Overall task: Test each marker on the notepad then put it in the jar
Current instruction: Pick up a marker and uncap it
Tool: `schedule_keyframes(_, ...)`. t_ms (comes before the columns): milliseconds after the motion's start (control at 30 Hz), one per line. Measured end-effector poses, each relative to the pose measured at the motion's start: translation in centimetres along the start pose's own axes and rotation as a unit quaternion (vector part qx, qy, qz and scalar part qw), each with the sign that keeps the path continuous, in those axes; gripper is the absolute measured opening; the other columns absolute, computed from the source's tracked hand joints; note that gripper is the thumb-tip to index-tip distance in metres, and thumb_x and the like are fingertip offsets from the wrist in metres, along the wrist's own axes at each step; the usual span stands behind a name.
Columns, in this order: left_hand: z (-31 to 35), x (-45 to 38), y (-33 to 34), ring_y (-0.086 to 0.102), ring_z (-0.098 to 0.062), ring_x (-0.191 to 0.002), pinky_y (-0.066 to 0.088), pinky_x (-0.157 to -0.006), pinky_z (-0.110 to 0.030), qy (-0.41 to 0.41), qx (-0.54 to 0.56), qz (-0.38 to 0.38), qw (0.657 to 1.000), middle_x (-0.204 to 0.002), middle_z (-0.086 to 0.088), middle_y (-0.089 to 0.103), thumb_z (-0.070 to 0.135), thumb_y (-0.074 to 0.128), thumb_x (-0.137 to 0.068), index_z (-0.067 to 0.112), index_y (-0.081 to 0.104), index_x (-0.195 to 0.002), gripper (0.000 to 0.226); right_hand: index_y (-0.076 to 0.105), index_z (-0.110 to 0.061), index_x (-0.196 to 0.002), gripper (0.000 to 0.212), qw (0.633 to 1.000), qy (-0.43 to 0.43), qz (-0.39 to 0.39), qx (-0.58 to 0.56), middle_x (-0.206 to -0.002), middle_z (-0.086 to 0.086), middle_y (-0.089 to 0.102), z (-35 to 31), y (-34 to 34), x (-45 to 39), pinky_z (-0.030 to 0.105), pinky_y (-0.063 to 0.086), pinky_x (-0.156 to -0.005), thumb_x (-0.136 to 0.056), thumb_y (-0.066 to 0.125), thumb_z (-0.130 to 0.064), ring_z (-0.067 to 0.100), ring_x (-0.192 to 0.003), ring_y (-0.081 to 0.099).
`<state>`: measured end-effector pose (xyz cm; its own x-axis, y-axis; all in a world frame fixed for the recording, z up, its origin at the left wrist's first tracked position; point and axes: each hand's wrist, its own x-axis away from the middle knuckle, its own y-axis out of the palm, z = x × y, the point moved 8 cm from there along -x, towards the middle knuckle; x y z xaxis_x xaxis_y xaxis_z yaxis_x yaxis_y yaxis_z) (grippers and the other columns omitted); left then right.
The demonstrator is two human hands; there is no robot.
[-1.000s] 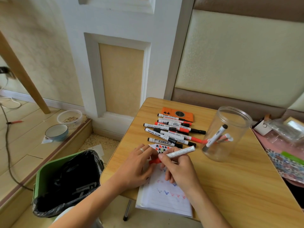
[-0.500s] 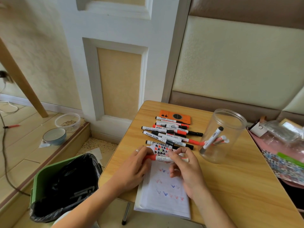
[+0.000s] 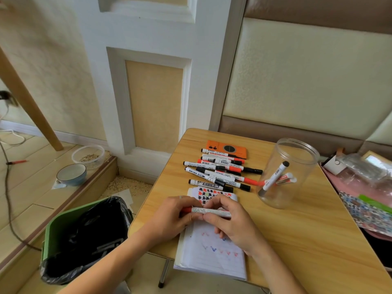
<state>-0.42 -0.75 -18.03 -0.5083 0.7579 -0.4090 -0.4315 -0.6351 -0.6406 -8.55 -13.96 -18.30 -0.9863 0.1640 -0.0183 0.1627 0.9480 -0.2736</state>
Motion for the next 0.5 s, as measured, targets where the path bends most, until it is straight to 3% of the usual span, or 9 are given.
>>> schedule_keyframes(200, -0.29, 0.04, 0.33, 0.06, -0.008, -0.077, 0.048, -0.067, -0.031, 0.0, -0.007, -0.009, 1.0, -0.089, 0.011, 0.069, 0.05, 0.061, -0.098, 0.026, 0.072, -0.105, 0.028, 0.067, -0.015, -0.098, 0.01, 1.0, 0.01, 0.017, 0.008, -0.063, 0.003, 0.062, 0.34, -0.04, -0.09, 0.026, 0.043, -0.045, -0.096, 0.074, -0.023, 0.015, -0.05, 0.054)
schedule_keyframes(333, -0.39, 0.04, 0.41, 0.056, -0.008, -0.072, 0.041, -0.062, -0.023, 0.003, -0.014, -0.008, 1.0, -0.083, 0.01, 0.065, 0.054, 0.059, -0.097, 0.025, 0.071, -0.103, 0.032, 0.068, -0.014, -0.096, 0.013, 1.0, 0.025, 0.017, 0.004, -0.065, 0.002, 0.058, 0.54, 0.0, -0.13, 0.023, 0.036, -0.04, -0.098, 0.071, -0.026, 0.016, -0.044, 0.048)
schedule_keyframes(500, -0.32, 0.07, 0.41, 0.05, -0.001, -0.066, 0.032, -0.06, -0.013, 0.004, -0.001, -0.007, 1.0, -0.077, 0.013, 0.062, 0.044, 0.065, -0.097, 0.021, 0.072, -0.101, 0.025, 0.063, -0.009, -0.087, 0.028, 0.999, 0.032, 0.011, 0.018, -0.06, 0.004, 0.049, 0.64, 0.06, -0.36, 0.024, 0.03, -0.041, -0.099, 0.068, -0.034, 0.015, -0.038, 0.039)
